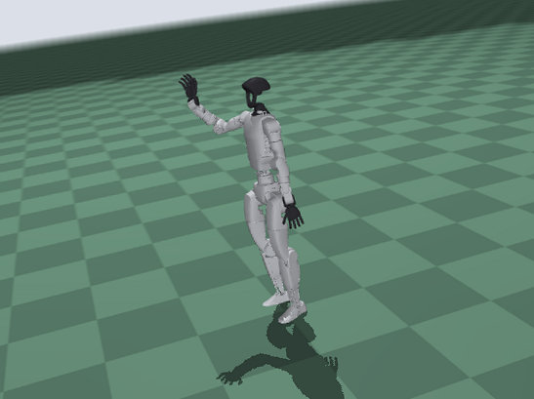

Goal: Upper body actions

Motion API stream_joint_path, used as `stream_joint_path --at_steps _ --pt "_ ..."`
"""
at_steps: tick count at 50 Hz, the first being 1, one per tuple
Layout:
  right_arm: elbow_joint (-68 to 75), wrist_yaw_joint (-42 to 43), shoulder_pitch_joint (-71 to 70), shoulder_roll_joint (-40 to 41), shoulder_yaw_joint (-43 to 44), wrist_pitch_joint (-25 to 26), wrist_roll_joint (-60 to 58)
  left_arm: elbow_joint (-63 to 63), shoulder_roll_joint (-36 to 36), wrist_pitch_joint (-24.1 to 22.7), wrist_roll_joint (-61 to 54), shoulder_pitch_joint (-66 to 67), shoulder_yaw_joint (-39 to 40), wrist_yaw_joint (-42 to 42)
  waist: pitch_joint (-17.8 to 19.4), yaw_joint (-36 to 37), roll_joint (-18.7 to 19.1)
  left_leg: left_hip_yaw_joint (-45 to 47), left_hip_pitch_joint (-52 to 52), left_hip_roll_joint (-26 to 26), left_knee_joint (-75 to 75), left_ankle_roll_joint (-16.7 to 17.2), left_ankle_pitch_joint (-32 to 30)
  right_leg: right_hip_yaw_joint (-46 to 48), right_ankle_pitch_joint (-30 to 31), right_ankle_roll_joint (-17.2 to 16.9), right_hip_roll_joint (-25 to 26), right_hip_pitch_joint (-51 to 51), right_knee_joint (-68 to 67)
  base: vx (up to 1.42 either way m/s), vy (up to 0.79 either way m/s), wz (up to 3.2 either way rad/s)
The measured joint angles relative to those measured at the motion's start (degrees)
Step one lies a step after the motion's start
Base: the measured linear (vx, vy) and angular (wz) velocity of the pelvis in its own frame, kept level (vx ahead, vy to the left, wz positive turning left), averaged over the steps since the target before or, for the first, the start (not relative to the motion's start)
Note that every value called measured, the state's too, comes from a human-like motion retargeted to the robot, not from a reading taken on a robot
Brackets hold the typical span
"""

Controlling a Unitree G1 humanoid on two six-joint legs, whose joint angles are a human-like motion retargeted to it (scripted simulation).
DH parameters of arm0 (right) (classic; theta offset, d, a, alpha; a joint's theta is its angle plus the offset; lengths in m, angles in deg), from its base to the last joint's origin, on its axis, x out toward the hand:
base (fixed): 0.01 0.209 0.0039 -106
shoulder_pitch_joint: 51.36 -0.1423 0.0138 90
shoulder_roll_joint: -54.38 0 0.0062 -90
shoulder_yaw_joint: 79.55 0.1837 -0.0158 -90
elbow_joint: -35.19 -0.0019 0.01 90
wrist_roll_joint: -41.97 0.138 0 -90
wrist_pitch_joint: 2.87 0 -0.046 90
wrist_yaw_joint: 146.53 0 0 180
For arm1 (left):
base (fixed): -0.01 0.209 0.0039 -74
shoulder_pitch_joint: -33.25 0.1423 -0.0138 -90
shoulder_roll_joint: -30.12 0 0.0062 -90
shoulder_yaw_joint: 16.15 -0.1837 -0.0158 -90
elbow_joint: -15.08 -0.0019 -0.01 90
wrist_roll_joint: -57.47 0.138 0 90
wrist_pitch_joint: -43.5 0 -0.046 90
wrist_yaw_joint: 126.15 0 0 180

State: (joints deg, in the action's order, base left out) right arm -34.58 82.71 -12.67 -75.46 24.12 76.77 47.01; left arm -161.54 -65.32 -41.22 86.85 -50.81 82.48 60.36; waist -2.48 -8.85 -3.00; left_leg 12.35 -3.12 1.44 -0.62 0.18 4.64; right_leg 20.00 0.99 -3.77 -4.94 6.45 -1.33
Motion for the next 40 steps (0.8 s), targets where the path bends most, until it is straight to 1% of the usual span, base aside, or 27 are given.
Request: stream_joint_path --at_steps 4,6,8,10,12,13,15,18,20,22,24,28,31,33,36,40 --pt "-10.97 2.58 -4.4 -7.34 -10.11 0.53 -14.71 -0.01 0.23 0.01 -0.18 -0.06 -0.19 -0.04 -0.51 0.03 -0.36 0.14 0.22 0.0 0.2 0.03 -0.08 0.06 0.04 0.02 -0.06 -0.42 -0.05 0.0 0.0 0.0" --pt "-17.51 3.28 -8.04 -11.95 -16.13 2.19 -24.6 0.04 0.55 0.06 -0.14 -0.12 -0.47 -0.07 -0.64 0.19 -0.76 0.17 0.25 -0.01 0.28 0.05 -0.13 0.07 0.03 0.04 -0.06 -0.51 -0.09 0.0 0.0 0.0" --pt "-24.1 2.67 -12.22 -15.94 -21.75 5.42 -34.31 0.2 0.83 0.19 0.1 -0.18 -0.82 -0.17 -0.55 0.33 -1.15 0.15 0.15 0.01 0.32 0.06 -0.17 0.09 0.02 0.06 -0.07 -0.45 -0.12 0.0 0.0 0.0" --pt "-31.18 1.15 -17.61 -19.65 -27.75 10.22 -42.7 0.35 1.08 0.25 0.48 -0.39 -1.14 -0.3 -0.33 0.52 -1.5 0.15 0.02 0.03 0.38 0.1 -0.21 0.07 -0.02 0.07 -0.1 -0.38 -0.2 0.0 0.0 0.0" --pt "-38.23 0.71 -23.86 -22.93 -34.16 15.09 -49.53 0.48 1.62 0.28 0.73 -0.47 -1.43 -0.52 -0.32 0.72 -2.15 0.04 0.05 0.09 0.39 0.14 -0.26 0.1 -0.08 0.08 -0.16 -0.38 -0.24 0.0 0.0 0.0" --pt "-41.11 1.22 -26.72 -24.06 -37.0 16.65 -52.19 0.53 1.92 0.29 0.76 -0.43 -1.47 -0.63 -0.37 0.75 -2.5 -0.03 0.1 0.12 0.39 0.16 -0.3 0.13 -0.11 0.09 -0.19 -0.38 -0.24 0.0 0.0 0.0" --pt "-44.94 4.13 -32.37 -25.01 -42.87 17.23 -55.02 0.53 2.27 0.29 0.66 -0.42 -1.37 -0.73 -0.43 0.69 -2.97 -0.18 0.22 0.15 0.38 0.19 -0.37 0.23 -0.16 0.08 -0.22 -0.36 -0.24 0.0 0.0 0.0" --pt "-42.91 8.92 -38.87 -24.21 -50.29 12.41 -53.36 0.33 1.73 0.25 0.33 -0.35 -1.12 -0.58 -0.7 0.29 -2.52 -0.42 0.53 0.13 0.35 0.21 -0.47 0.48 -0.21 0.0 -0.24 -0.42 -0.2 0.0 0.0 0.0" --pt "-37.74 9.67 -40.6 -23.39 -52.19 11.41 -51.13 0.23 0.72 0.32 0.32 -0.43 -0.87 -0.51 -0.73 0.11 -1.6 -0.55 0.8 0.09 0.3 0.2 -0.53 0.58 -0.23 -0.08 -0.23 -0.49 -0.19 0.0 0.0 0.0" --pt "-31.13 9.75 -39.14 -22.61 -50.27 13.71 -48.01 0.13 -0.49 0.37 0.3 -0.54 -0.55 -0.57 -0.77 0.07 -0.51 -0.6 1.07 0.05 0.26 0.16 -0.57 0.65 -0.23 -0.16 -0.21 -0.6 -0.16 0.0 0.0 0.0" --pt "-24.03 10.12 -35.32 -21.37 -45.7 14.68 -44.44 -0.04 -1.44 0.41 0.21 -0.56 -0.21 -0.64 -0.87 -0.03 0.34 -0.59 1.25 0.04 0.22 0.12 -0.58 0.71 -0.22 -0.21 -0.22 -0.66 -0.11 0.0 0.0 0.0" --pt "-9.92 10.78 -24.06 -17.16 -32.07 13.07 -35.9 -0.42 -1.97 0.51 0.02 -0.28 0.55 -0.65 -1.11 -0.49 0.79 -0.59 1.39 0.14 0.1 0.07 -0.56 0.84 -0.18 -0.25 -0.33 -0.58 -0.02 0.0 0.0 0.0" --pt "1.58 8.95 -15.84 -12.32 -20.28 11.89 -26.49 -0.62 -1.92 0.55 -0.36 -0.06 0.96 -0.48 -1.11 -0.67 0.72 -0.55 1.31 0.27 0.0 0.02 -0.5 0.93 -0.13 -0.26 -0.46 -0.43 0.01 0.0 0.0 0.0" --pt "8.14 6.29 -11.3 -8.73 -12.64 10.74 -20.17 -0.65 -1.74 0.53 -0.61 0.05 1.14 -0.32 -1.11 -0.69 0.56 -0.53 1.29 0.37 -0.07 -0.02 -0.44 0.92 -0.1 -0.26 -0.54 -0.41 0.01 0.0 0.0 0.0" --pt "16.69 -0.31 -5.89 -3.45 -1.98 8.8 -8.35 -0.44 -1.75 0.48 -0.85 0.18 1.44 -0.26 -1.0 -0.76 0.56 -0.56 1.28 0.47 -0.15 -0.1 -0.34 0.81 -0.03 -0.25 -0.61 -0.46 -0.01 0.0 0.0 0.0" --pt "25.65 -14.66 2.75 1.19 9.46 3.75 7.63 -0.25 -1.88 0.29 -1.36 0.39 1.94 -0.19 -0.43 -1.0 0.69 -0.27 1.06 0.36 -0.24 -0.16 -0.23 0.4 0.11 -0.2 -0.5 -0.44 -0.04 0.0 0.0 -0.05"
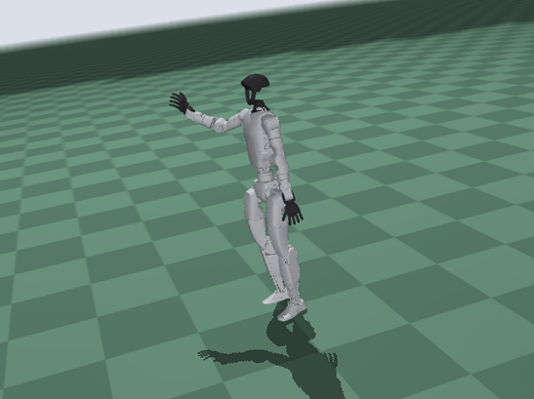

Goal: Upper body actions

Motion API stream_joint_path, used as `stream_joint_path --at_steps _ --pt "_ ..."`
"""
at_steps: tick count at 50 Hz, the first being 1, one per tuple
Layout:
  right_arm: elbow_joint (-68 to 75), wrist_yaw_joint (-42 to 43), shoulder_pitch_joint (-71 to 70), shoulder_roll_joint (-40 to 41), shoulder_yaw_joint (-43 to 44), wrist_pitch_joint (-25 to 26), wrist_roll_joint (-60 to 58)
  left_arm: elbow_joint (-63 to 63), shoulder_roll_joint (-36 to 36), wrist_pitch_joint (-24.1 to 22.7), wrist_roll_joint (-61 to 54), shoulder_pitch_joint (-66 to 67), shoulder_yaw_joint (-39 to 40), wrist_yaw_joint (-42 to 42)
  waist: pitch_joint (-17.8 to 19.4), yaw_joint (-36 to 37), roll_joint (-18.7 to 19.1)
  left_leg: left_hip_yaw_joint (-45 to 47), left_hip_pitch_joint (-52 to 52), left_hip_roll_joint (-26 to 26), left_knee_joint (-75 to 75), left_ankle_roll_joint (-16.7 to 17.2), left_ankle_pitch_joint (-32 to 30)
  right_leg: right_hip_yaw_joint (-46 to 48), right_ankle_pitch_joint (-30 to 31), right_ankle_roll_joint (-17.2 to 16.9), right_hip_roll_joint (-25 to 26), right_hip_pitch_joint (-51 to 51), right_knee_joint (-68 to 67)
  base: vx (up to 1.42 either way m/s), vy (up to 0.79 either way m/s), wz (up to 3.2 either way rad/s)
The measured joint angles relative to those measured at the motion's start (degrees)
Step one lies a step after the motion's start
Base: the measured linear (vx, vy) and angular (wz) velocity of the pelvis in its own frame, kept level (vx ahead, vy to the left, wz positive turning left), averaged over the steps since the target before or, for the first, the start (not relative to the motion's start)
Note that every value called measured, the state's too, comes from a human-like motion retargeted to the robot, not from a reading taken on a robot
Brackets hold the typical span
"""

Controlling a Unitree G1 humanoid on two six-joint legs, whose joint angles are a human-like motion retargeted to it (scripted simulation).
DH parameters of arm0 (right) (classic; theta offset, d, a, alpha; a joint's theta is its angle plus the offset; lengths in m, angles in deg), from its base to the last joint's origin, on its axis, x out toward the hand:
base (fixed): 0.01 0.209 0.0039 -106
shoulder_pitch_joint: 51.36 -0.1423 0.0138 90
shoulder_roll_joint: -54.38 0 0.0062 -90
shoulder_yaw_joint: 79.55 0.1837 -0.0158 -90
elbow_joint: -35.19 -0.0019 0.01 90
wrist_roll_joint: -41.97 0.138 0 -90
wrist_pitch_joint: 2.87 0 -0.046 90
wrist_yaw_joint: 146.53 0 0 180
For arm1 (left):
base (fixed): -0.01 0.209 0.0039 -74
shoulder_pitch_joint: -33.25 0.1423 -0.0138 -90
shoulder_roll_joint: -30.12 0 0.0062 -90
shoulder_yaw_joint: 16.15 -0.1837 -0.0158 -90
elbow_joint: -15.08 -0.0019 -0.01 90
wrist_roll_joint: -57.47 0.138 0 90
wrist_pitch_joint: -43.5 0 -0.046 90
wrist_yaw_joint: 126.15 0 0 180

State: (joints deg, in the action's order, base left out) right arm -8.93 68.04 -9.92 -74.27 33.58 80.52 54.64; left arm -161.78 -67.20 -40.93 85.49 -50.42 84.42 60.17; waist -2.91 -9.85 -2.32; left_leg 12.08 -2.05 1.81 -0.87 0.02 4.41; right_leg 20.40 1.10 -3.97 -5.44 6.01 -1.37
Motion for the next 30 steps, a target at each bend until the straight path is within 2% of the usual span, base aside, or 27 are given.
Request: stream_joint_path --at_steps 5,8,10,13,16,18,22,27,30 --pt "4.27 -10.72 16.27 6.1 6.64 -12.74 6.34 -0.16 0.0 -0.09 -1.12 0.38 0.15 0.29 1.26 -0.24 0.15 0.88 -0.75 -0.52 -0.09 0.03 0.18 -0.51 0.29 0.14 0.38 0.38 0.1 0.02 -0.01 -0.25" --pt "6.77 -11.33 25.9 13.04 5.52 -17.78 -1.86 -0.53 0.07 -0.26 -2.09 1.05 -0.73 0.24 1.92 -0.29 0.42 2.03 -1.59 -1.05 -0.07 0.11 0.33 -1.4 0.53 0.31 0.8 0.7 0.11 0.04 0.0 -0.38" --pt "9.14 -11.3 30.56 18.88 3.11 -17.23 -11.09 -0.53 -0.03 -0.27 -2.48 1.57 -1.31 0.42 2.51 -0.49 0.76 2.88 -2.32 -1.43 -0.06 0.17 0.45 -2.23 0.69 0.47 1.13 0.9 0.02 0.04 0.03 -0.45" --pt "15.33 -15.33 36.92 28.9 -2.2 -13.76 -26.71 -0.1 -0.14 -0.12 -2.33 1.84 -1.24 0.99 3.79 -0.99 1.38 4.1 -3.5 -2.04 0.0 0.22 0.57 -3.6 0.95 0.71 1.76 1.31 -0.1 0.02 0.02 -0.42" --pt "22.69 -15.35 41.33 36.65 -5.56 -9.65 -35.61 0.29 -0.15 -0.23 -1.98 1.64 -1.38 1.17 4.4 -1.21 1.63 4.48 -3.96 -2.25 0.16 0.27 0.51 -4.04 1.06 0.84 1.98 1.45 -0.11 0.0 0.0 -0.08" --pt "30.63 -10.29 43.83 42.04 -7.31 -7.2 -36.29 0.37 -0.17 -0.69 -2.16 1.27 -2.0 1.27 4.57 -0.93 1.76 4.42 -3.97 -2.23 0.29 0.31 0.37 -4.1 1.09 0.88 1.95 1.35 -0.16 0.0 0.0 0.0" --pt "45.59 -6.75 46.98 48.34 -6.19 -8.4 -29.54 0.17 -0.07 -1.55 -3.8 0.59 -1.86 2.52 4.71 -0.27 1.8 3.8 -3.4 -1.96 0.29 0.32 0.03 -3.54 1.03 0.86 1.63 1.24 -0.14 -0.01 0.0 0.17" --pt "51.52 -5.33 50.63 48.3 -4.9 -7.28 -26.79 -2.39 0.38 -2.71 -7.6 -1.1 4.91 1.59 5.17 0.57 2.06 2.51 -2.34 -1.55 -0.08 0.3 -0.31 -2.46 0.91 0.63 1.05 1.4 0.03 -0.01 0.03 0.26" --pt "51.52 -3.69 51.02 45.15 -2.35 -5.38 -28.81 -4.82 2.37 -1.8 -13.05 -2.41 13.05 -2.71 5.08 1.02 2.11 1.64 -1.66 -1.12 -0.26 0.24 -0.48 -1.74 0.84 0.52 0.6 1.34 0.08 0.01 0.05 0.25"
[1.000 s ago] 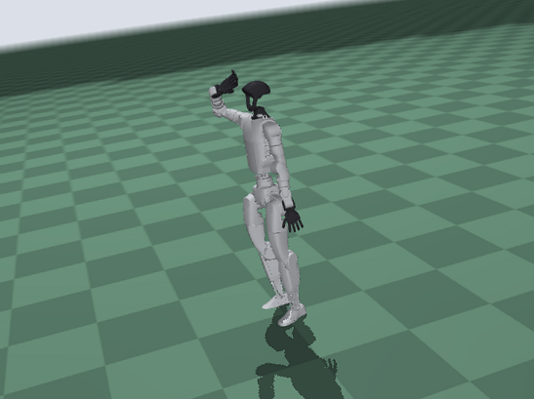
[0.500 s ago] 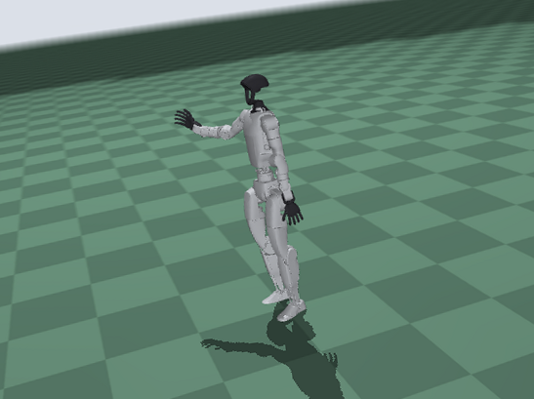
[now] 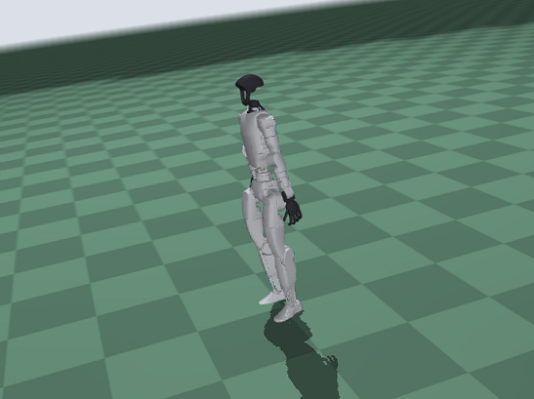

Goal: Upper body actions

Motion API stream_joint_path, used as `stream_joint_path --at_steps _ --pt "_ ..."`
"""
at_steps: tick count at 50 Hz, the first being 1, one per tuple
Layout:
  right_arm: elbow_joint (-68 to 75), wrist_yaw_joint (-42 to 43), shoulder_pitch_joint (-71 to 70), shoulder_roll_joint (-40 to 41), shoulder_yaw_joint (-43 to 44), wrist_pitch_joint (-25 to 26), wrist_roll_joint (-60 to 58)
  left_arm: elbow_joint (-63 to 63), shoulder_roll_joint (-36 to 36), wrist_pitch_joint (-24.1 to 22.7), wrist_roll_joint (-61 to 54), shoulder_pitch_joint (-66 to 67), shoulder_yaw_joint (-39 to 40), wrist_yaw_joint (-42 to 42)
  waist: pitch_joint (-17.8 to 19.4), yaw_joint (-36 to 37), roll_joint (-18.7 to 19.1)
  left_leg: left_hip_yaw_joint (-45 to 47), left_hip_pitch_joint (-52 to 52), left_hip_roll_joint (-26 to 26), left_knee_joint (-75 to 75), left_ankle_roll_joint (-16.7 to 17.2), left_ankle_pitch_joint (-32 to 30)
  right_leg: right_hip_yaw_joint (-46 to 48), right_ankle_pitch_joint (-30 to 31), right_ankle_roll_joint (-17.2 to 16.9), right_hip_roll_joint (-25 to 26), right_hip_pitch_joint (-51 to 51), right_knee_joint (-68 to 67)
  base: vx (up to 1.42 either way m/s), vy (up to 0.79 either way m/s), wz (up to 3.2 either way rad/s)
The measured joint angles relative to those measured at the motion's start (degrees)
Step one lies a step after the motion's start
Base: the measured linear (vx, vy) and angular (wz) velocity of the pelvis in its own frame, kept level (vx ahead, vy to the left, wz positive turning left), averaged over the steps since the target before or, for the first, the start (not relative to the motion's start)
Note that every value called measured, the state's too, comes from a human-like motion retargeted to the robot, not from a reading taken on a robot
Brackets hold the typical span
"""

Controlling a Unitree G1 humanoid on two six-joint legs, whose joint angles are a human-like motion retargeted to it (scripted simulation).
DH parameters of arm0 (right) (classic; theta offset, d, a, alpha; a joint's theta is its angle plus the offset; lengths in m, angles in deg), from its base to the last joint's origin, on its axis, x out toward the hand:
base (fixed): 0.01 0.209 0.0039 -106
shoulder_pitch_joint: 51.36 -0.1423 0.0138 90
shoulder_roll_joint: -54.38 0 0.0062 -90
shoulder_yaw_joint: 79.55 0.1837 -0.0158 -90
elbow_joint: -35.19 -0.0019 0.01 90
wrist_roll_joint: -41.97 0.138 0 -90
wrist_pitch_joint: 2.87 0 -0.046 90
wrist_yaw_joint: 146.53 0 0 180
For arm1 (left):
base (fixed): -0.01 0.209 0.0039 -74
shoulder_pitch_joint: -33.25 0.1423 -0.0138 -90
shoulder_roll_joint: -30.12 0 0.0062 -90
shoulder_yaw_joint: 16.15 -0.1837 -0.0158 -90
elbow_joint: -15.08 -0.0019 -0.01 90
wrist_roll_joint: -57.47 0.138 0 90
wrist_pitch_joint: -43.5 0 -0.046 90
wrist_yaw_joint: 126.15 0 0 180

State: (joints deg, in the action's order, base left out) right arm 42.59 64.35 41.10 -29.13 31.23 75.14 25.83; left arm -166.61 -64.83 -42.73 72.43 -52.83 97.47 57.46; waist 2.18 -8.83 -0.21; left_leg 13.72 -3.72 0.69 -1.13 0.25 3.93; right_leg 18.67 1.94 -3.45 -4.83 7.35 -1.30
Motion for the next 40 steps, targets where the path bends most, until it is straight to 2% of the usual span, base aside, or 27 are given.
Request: stream_joint_path --at_steps 5,8,11,16,20,22,25,30,32,35,38,40 --pt "-0.58 -0.8 -4.74 -9.71 11.66 0.66 0.42 -0.69 11.87 1.42 -7.53 -0.34 14.69 -1.49 -0.38 0.66 -0.04 -0.49 0.7 0.34 -0.1 -0.03 -0.22 0.64 -0.01 -0.05 -0.4 -0.2 0.07 0.01 0.01 0.04" --pt "-4.94 -4.81 -8.01 -18.83 18.64 0.72 2.42 0.76 23.72 1.87 -9.07 1.25 24.27 -1.9 -0.79 1.05 0.02 -0.28 0.82 0.26 0.03 -0.04 -0.26 0.53 0.0 -0.06 -0.33 -0.38 0.13 0.0 0.0 0.0" --pt "-8.3 -7.14 -10.74 -29.46 22.27 0.91 2.95 0.64 35.2 2.3 -10.56 1.1 30.53 -4.66 -1.15 1.87 0.26 -0.1 0.74 0.21 0.18 -0.07 -0.27 0.53 -0.03 -0.13 -0.29 -0.4 0.13 0.0 0.0 0.0" --pt "-13.25 -5.98 -17.74 -49.45 24.64 1.12 8.92 2.85 52.27 3.46 -17.26 -5.49 37.55 -13.06 -2.66 3.91 0.4 -0.7 1.35 0.73 0.12 0.01 -0.21 1.32 -0.2 -0.27 -0.9 -0.86 0.0 0.02 0.03 0.11" --pt "-23.5 -1.86 -30.63 -58.91 18.42 -0.03 15.48 12.29 58.85 -2.52 -27.97 -16.12 37.36 -16.58 -4.59 4.59 0.61 -1.17 2.61 1.2 0.1 0.11 -0.08 1.8 -0.28 -0.36 -1.46 -2.17 -0.06 -0.03 0.06 0.08" --pt "-32.22 1.56 -38.81 -60.83 10.37 -0.61 16.94 19.39 60.12 -7.15 -31.95 -22.62 33.68 -18.67 -5.58 4.38 1.07 -1.19 3.19 1.29 0.11 0.13 -0.01 1.85 -0.31 -0.39 -1.58 -2.85 -0.11 -0.05 0.1 0.03" --pt "-45.14 6.71 -47.88 -62.3 -0.95 -2.52 14.84 30.85 61.0 -13.04 -31.94 -30.22 26.36 -22.94 -6.74 3.82 1.48 -1.23 3.63 1.33 0.12 0.14 0.03 1.91 -0.36 -0.42 -1.61 -3.26 -0.09 -0.04 0.08 0.03" --pt "-66.78 22.89 -60.32 -66.74 -20.36 -5.17 -1.51 50.06 61.43 -16.15 -18.2 -43.72 7.5 -33.82 -7.22 3.83 1.61 -1.21 2.88 1.34 0.29 0.09 0.01 2.07 -0.52 -0.41 -1.41 -2.49 -0.07 0.0 0.01 0.01" --pt "-76.97 28.18 -64.88 -69.57 -27.5 -4.68 -10.5 57.04 62.19 -17.78 -9.86 -49.03 -1.67 -36.35 -7.31 4.12 1.41 -1.28 2.6 1.34 0.31 0.05 0.01 2.22 -0.58 -0.38 -1.29 -2.16 -0.06 0.0 0.0 0.0" --pt "-90.85 31.39 -71.21 -73.52 -36.1 -2.75 -20.24 66.15 64.23 -18.35 4.02 -54.78 -12.58 -38.14 -7.52 4.45 1.04 -1.32 2.51 1.28 0.33 0.05 -0.01 2.39 -0.63 -0.37 -1.2 -1.99 -0.03 0.0 0.0 0.0" --pt "-104.78 32.02 -81.7 -76.81 -47.27 1.76 -26.62 78.08 68.77 -15.3 26.72 -61.81 -23.6 -40.17 -7.38 4.3 0.14 -1.4 2.36 1.21 0.4 0.07 -0.05 2.47 -0.62 -0.39 -1.15 -1.82 0.01 0.0 0.0 0.0" --pt "-107.77 33.57 -87.25 -76.44 -52.87 3.45 -28.78 82.96 71.35 -12.78 36.73 -65.13 -27.53 -43.3 -7.29 4.04 -0.1 -1.39 2.29 1.14 0.44 0.09 -0.08 2.47 -0.59 -0.4 -1.11 -1.78 0.03 0.0 0.0 0.0"
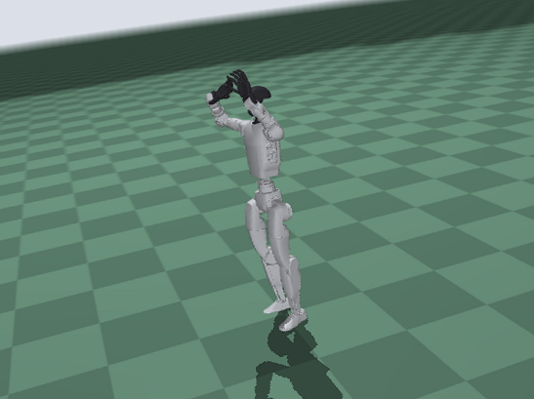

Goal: Upper body actions

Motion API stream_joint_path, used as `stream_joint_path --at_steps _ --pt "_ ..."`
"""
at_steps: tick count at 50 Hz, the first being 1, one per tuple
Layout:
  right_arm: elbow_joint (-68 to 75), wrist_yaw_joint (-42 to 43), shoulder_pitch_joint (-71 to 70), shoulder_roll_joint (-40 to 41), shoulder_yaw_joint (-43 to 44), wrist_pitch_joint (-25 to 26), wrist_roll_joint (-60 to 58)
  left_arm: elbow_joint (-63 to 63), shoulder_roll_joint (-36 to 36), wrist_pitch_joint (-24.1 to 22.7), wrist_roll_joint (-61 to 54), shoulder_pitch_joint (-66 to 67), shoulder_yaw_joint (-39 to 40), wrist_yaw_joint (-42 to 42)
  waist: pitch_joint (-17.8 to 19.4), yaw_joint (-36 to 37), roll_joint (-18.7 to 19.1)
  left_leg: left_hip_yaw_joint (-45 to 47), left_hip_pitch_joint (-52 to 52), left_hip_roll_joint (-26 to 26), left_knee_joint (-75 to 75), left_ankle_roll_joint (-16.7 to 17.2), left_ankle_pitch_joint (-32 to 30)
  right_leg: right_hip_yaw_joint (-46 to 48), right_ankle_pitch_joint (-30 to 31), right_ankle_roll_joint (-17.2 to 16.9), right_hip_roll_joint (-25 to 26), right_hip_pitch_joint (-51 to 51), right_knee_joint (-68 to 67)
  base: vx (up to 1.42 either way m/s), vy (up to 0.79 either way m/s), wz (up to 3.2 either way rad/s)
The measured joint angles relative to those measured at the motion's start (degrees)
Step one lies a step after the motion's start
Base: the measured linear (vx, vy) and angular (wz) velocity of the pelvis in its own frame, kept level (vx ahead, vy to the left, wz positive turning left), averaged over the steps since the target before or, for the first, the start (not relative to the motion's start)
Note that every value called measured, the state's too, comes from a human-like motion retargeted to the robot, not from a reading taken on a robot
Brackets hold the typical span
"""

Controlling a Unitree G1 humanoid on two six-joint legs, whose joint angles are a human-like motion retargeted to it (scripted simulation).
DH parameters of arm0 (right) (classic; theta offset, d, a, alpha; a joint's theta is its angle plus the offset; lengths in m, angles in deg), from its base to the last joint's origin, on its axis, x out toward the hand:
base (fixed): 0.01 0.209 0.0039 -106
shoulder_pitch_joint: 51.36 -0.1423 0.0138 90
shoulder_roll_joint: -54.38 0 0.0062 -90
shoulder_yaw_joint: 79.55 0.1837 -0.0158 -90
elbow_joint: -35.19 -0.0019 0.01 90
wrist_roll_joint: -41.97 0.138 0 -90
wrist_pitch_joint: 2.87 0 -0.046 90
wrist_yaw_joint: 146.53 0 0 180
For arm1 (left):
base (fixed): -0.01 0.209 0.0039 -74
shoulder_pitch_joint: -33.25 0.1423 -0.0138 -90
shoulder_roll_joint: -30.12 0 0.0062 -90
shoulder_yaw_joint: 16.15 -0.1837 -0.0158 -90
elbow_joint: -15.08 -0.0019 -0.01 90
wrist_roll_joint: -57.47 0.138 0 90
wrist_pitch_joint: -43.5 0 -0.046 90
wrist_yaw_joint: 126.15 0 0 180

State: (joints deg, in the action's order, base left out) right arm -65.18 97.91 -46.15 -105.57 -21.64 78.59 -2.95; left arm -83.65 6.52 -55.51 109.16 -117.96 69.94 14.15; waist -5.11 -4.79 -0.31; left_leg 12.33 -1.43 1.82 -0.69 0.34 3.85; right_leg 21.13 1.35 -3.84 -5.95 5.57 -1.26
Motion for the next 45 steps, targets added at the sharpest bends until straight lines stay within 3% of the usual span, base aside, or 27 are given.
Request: stream_joint_path --at_steps 3,5,7,11,17,20,23,25,28,30,33,40,45 --pt "4.47 2.65 -5.28 1.96 -5.68 0.7 -1.62 1.41 0.07 0.63 9.72 -3.44 -4.04 -11.32 0.11 0.14 0.53 0.2 -0.03 -0.27 0.08 0.02 -0.04 -0.22 0.12 -0.03 0.12 -0.18 -0.06 0.0 0.0 0.0" --pt "11.38 1.87 -4.43 2.47 -5.37 1.37 1.25 -3.61 -2.31 -1.75 7.65 -3.55 -3.08 -11.01 0.05 0.78 0.88 0.25 0.22 -0.34 0.1 0.01 -0.06 -0.27 0.18 -0.07 0.12 -0.52 -0.1 0.0 0.0 0.0" --pt "20.84 0.55 -0.04 3.51 -1.06 1.05 6.28 -11.2 -5.63 -0.46 1.81 -1.36 1.72 -7.85 -0.37 1.15 1.16 0.21 0.81 -0.34 0.11 0.03 -0.1 -0.12 0.2 -0.12 0.05 -1.08 -0.09 0.0 0.0 0.0" --pt "39.06 -2.83 14.65 8.4 16.24 -1.17 16.84 -25.04 -9.27 3.67 -11.93 7.35 15.75 -3.18 -1.32 0.52 1.13 0.07 1.81 -0.36 0.09 0.08 -0.13 0.05 0.16 -0.17 0.0 -1.95 -0.05 0.0 0.0 0.0" --pt "66.93 -12.92 28.77 18.49 43.46 -4.39 34.85 -49.9 -11.25 5.05 -32.41 19.01 35.02 2.05 -1.78 0.43 0.64 0.27 2.23 -0.39 0.14 0.14 0.09 -0.22 0.01 -0.26 -0.01 -2.61 -0.13 0.0 0.0 0.0" --pt "84.52 -26.04 31.54 19.66 55.13 -3.15 46.03 -66.03 -10.43 10.68 -39.15 25.02 44.2 2.89 -2.28 0.23 0.53 0.24 2.68 -0.36 0.15 0.22 0.26 -0.27 -0.13 -0.35 -0.09 -3.12 -0.16 0.0 0.0 0.0" --pt "99.53 -43.58 37.24 17.45 66.0 3.53 51.77 -75.3 -11.42 19.55 -48.69 34.04 54.4 9.06 -2.16 0.03 0.6 0.37 2.58 -0.39 0.17 0.26 0.46 -0.4 -0.3 -0.4 -0.04 -3.16 -0.21 0.0 0.0 0.0" --pt "104.02 -50.69 41.53 18.19 73.45 7.86 55.81 -77.39 -14.5 19.67 -56.0 38.09 62.09 12.79 -1.92 -0.03 0.84 0.49 2.29 -0.35 0.26 0.2 0.62 -0.56 -0.4 -0.3 0.17 -3.05 -0.17 0.03 -0.01 -0.04" --pt "105.78 -53.43 45.24 20.69 82.15 6.85 68.69 -78.03 -18.05 12.88 -70.95 42.03 70.2 15.23 -1.89 -0.25 1.35 0.68 1.93 -0.29 0.48 0.08 0.87 -0.93 -0.48 -0.2 0.47 -3.02 -0.05 0.0 0.0 0.0" --pt "105.73 -51.24 45.34 21.43 83.27 2.62 78.09 -77.16 -18.22 10.44 -82.57 42.83 70.76 15.37 -2.13 -0.51 1.59 0.75 1.92 -0.36 0.49 0.1 0.96 -1.11 -0.5 -0.23 0.53 -3.1 -0.06 0.0 0.0 0.0" --pt "101.94 -45.53 42.76 22.16 77.93 -5.03 79.23 -72.77 -17.52 6.45 -87.28 41.05 67.78 16.32 -2.64 -0.49 1.42 0.97 1.83 -0.41 0.4 0.15 1.04 -1.25 -0.55 -0.25 0.5 -3.07 -0.15 0.0 0.0 0.0" --pt "68.77 -38.56 33.42 26.83 54.41 -6.0 65.71 -52.56 -13.73 1.78 -68.43 33.09 50.69 11.48 -3.34 -0.82 1.79 0.9 1.73 -0.28 0.27 0.19 0.96 -1.05 -0.58 -0.26 0.33 -2.72 -0.14 0.0 0.0 0.0" --pt "40.86 -19.68 31.0 16.25 39.0 -5.38 42.99 -32.12 -9.97 -3.4 -46.25 25.69 36.08 7.64 -3.59 -0.64 1.59 0.41 2.07 0.06 0.25 0.2 0.81 -0.37 -0.64 -0.34 -0.01 -2.61 0.0 0.0 0.0 0.04"
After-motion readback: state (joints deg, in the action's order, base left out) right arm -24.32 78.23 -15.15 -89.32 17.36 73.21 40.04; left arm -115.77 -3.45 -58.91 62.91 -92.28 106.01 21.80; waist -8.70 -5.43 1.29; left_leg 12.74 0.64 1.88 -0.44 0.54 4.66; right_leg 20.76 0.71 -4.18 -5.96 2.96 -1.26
